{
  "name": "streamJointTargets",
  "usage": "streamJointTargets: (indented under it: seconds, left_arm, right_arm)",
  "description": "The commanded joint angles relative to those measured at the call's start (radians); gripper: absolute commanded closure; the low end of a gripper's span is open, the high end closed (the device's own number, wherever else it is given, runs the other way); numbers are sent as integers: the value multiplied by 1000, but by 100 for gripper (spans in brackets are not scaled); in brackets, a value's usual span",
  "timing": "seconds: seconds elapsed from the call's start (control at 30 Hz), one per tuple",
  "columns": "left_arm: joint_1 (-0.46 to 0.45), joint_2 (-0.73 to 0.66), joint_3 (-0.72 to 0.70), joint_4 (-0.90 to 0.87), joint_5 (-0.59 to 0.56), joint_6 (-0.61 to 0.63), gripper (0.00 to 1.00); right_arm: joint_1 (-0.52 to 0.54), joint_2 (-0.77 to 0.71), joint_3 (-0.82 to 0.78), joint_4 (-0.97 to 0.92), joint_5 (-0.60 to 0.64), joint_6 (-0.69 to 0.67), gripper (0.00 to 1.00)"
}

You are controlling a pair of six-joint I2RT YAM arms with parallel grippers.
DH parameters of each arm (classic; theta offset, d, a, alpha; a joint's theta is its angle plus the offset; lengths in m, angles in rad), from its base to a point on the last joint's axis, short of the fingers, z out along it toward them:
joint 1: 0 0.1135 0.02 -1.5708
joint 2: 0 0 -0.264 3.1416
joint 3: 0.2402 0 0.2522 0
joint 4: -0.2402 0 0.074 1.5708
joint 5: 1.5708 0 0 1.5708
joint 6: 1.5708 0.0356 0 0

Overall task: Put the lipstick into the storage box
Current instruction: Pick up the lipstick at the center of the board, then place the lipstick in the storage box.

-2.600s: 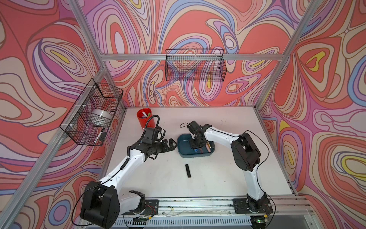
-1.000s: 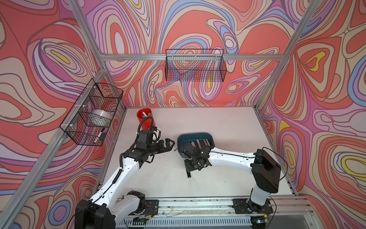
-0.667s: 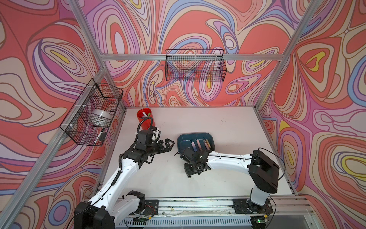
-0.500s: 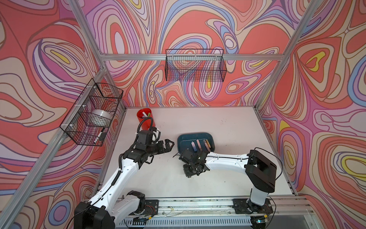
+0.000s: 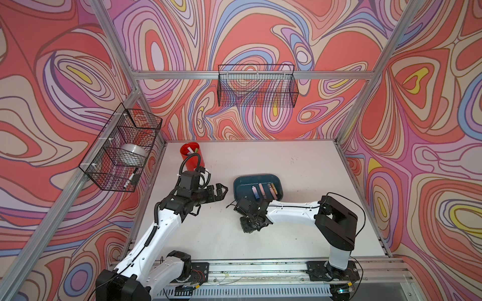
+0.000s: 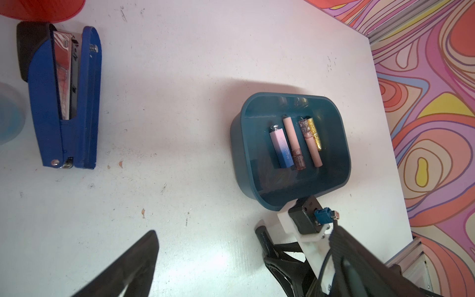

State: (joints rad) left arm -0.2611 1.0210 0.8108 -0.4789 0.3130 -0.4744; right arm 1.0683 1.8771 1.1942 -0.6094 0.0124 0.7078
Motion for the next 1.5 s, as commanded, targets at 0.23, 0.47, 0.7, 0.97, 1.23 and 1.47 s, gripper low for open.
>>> streamJointTargets:
  seconds: [0.23,0.47,0.7,0.97,1.23,1.47]
  left_arm:
    - [8,-30,4,-31,-22,15,0]
    - [11,-28,3,-25,-23,14,0]
    - [13,-38,1,-24,-27,13,0]
    - [16,-44,-2,-22,-41,14,0]
    - [23,-47,1,-30,-56,22,0]
    - [28,-21,-4,-10,-53,1,0]
  right_arm:
    - [4,-43,21,-52,43,-5,79]
    - [4,-134,51,-99,50,-2,79]
    - [4,-191,155,-208,125,-47,78]
    - [-14,-117,340,-308,169,-124,78]
    - [-127,-57,370,-283,120,-199,77]
    - [-232,36,431,-273,70,-283,77]
